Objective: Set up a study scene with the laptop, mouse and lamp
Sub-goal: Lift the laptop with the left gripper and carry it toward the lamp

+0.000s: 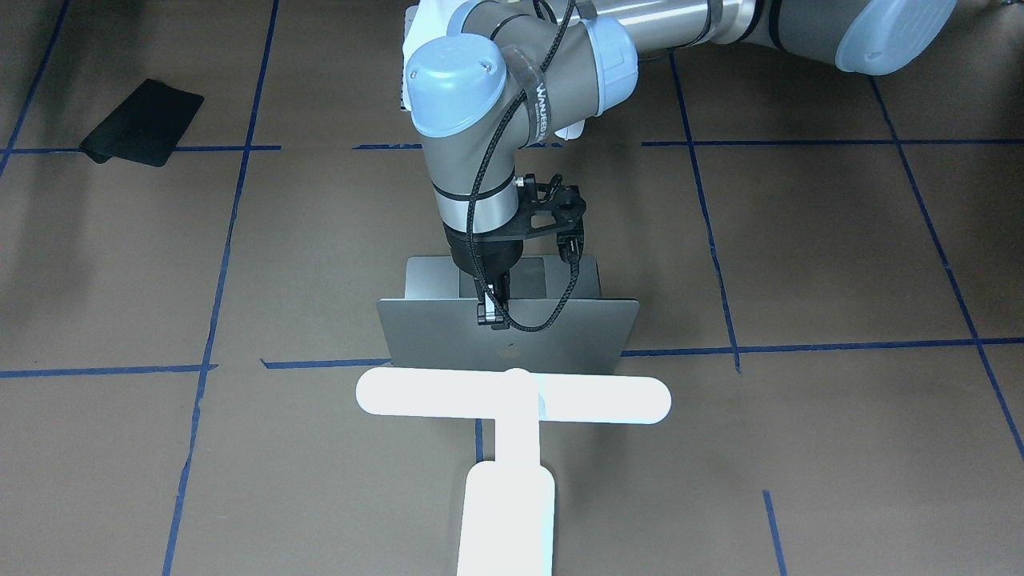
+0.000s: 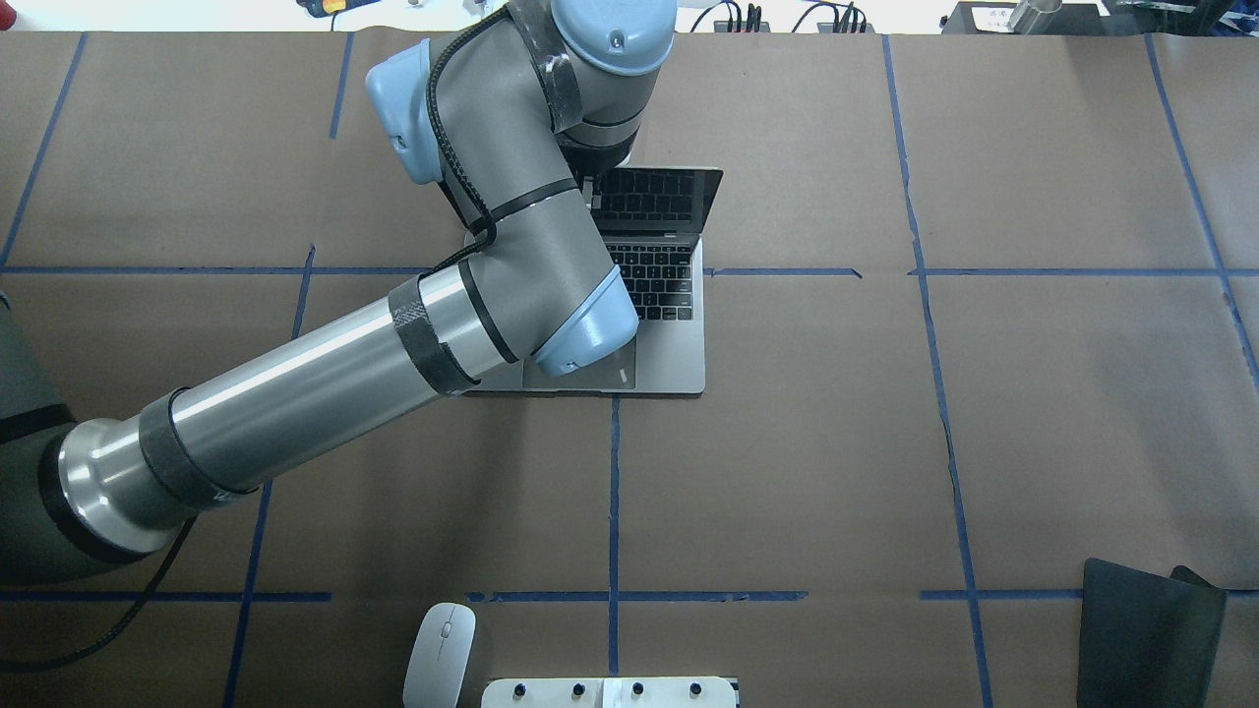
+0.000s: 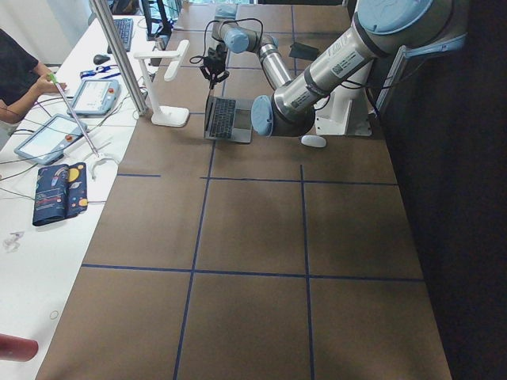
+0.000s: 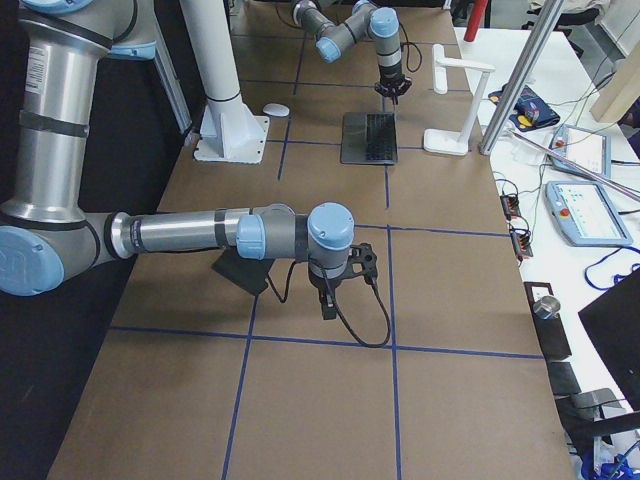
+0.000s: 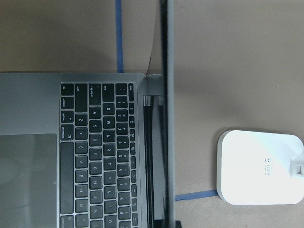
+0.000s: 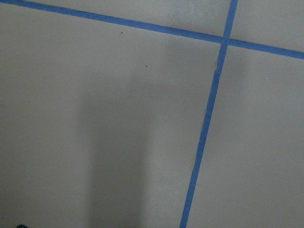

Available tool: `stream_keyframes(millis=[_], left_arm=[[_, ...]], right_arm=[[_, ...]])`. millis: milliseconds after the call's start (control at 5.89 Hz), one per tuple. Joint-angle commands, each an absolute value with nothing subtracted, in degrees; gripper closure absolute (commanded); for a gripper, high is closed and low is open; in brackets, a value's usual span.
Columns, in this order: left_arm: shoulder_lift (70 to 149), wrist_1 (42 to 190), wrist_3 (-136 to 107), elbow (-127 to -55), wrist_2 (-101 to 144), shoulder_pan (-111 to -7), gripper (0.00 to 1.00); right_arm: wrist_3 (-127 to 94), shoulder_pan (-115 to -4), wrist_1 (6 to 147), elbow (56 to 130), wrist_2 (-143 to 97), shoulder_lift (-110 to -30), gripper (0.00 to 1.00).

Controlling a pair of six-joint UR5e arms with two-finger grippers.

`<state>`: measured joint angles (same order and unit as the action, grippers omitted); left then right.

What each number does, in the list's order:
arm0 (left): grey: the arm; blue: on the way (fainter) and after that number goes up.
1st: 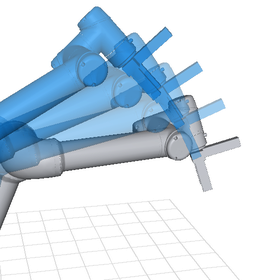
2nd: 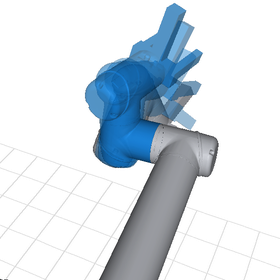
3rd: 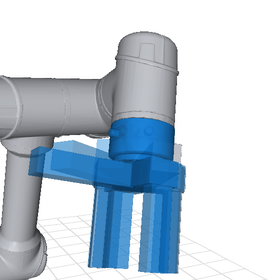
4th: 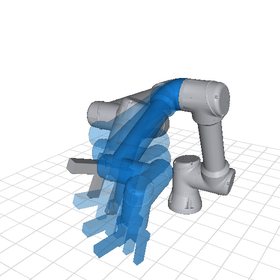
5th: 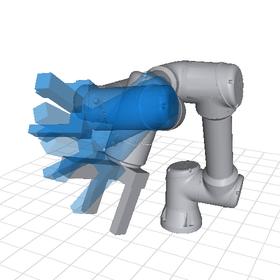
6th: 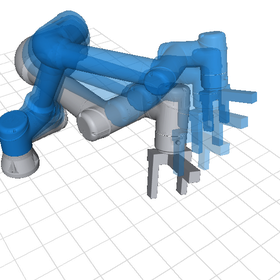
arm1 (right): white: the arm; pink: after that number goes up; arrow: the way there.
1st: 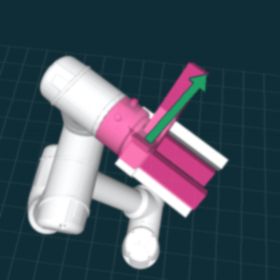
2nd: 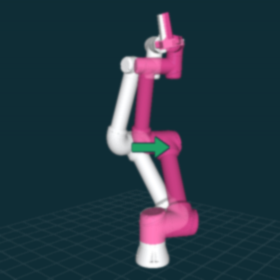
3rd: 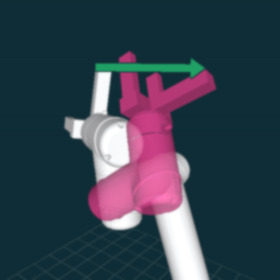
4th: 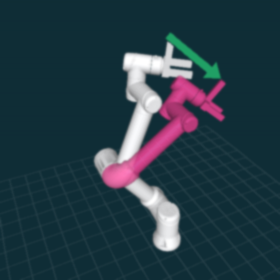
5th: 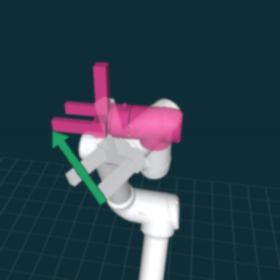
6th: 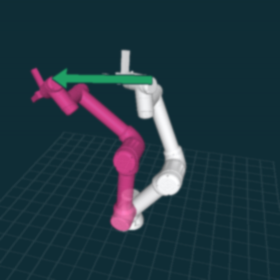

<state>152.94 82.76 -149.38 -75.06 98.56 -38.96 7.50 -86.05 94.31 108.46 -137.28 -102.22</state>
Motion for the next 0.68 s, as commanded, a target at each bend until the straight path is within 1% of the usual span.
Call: stream_keyframes(millis=[0,170,340,509], left_arm=[[153.02,84.11,-150.03,-73.30,98.35,-39.20,1.00],[153.02,84.11,-150.12,-73.30,98.35,-39.37,1.00],[153.19,84.11,-150.12,-73.30,98.35,-39.46,0.95],[153.19,84.81,-149.94,-73.30,98.35,-40.16,0.44]], right_arm=[[7.47,-86.04,94.31,108.46,-137.29,-102.22,0.00],[7.47,-86.04,94.31,108.46,-137.29,-102.22,0.00],[7.47,-86.04,94.31,108.46,-137.29,-102.22,0.00],[7.47,-86.04,94.31,108.46,-137.29,-102.22,0.00]])
